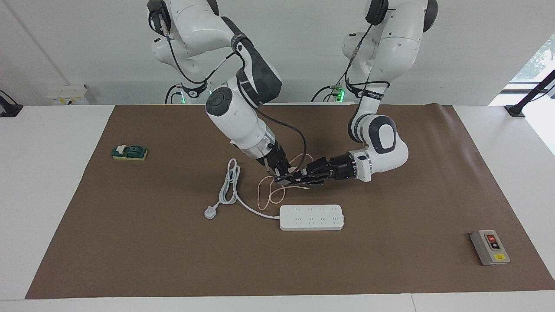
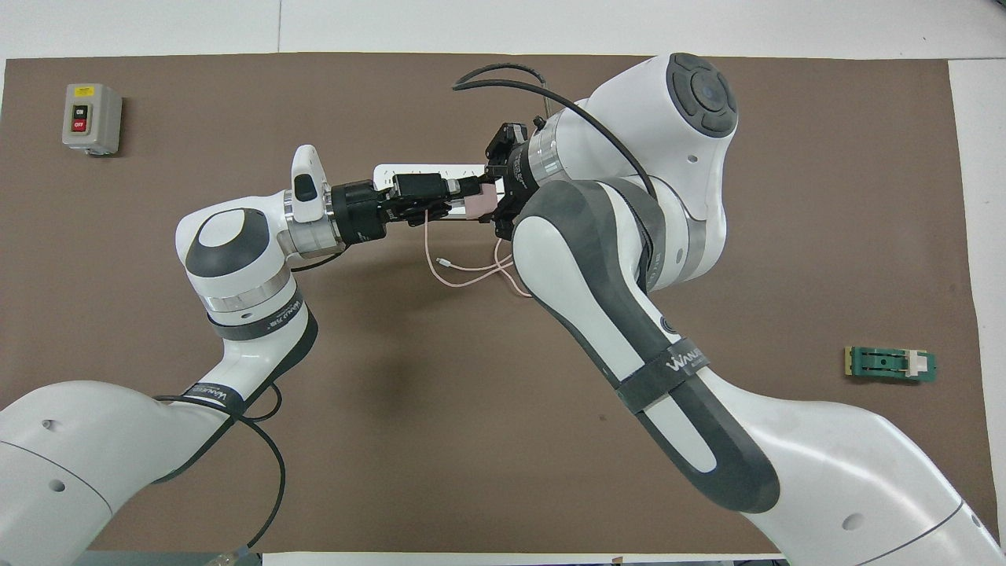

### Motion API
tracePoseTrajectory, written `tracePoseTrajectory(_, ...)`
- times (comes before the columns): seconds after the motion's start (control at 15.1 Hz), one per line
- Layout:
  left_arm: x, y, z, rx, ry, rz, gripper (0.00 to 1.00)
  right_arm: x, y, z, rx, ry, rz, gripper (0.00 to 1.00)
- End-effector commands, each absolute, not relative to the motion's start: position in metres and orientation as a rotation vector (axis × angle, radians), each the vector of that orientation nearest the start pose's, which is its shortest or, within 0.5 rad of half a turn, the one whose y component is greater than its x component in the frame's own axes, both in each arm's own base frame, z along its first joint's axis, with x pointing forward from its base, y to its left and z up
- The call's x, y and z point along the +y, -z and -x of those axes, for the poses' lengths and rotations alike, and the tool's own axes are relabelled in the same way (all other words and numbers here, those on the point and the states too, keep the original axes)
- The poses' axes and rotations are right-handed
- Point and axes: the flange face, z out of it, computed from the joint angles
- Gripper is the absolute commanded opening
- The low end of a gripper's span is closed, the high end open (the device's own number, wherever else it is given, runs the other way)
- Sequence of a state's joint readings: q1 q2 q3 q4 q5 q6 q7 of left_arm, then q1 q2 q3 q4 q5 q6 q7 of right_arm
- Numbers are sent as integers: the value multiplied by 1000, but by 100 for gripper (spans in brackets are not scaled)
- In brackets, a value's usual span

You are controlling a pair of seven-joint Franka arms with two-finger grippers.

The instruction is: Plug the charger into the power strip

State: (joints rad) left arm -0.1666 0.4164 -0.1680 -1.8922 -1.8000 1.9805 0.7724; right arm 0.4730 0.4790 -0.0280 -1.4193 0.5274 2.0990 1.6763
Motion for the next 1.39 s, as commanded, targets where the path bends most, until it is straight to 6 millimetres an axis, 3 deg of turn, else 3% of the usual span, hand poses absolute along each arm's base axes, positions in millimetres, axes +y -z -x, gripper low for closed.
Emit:
tracePoseTrajectory(0.0, -259, -332, -577, 76, -59, -1619, 46, 334, -449, -641, 1820, -403, 2008, 0)
tracePoseTrajectory(0.07, -259, -332, -577, 76, -59, -1619, 50, 334, -449, -641, 1820, -403, 2008, 0)
tracePoseTrajectory(0.2, -259, -330, -574, 76, -51, -1617, 69, 334, -449, -641, 1818, -401, 2011, 0)
tracePoseTrajectory(0.4, -259, -331, -572, 75, -50, -1618, 68, 332, -448, -642, 1820, -396, 2013, 0)
tracePoseTrajectory(0.59, -259, -330, -572, 75, -52, -1621, 51, 332, -448, -642, 1819, -398, 2013, 0)
tracePoseTrajectory(0.73, -260, -330, -571, 62, -62, -1623, 24, 332, -448, -642, 1819, -396, 2014, 0)
tracePoseTrajectory(0.86, -260, -329, -571, 51, -77, -1627, 5, 332, -448, -642, 1819, -396, 2014, 0)
tracePoseTrajectory(0.99, -259, -329, -572, 60, -80, -1634, 0, 332, -449, -642, 1819, -396, 2012, 0)
tracePoseTrajectory(1.32, -259, -330, -575, 67, -94, -1643, 0, 331, -449, -643, 1820, -396, 2010, 0)
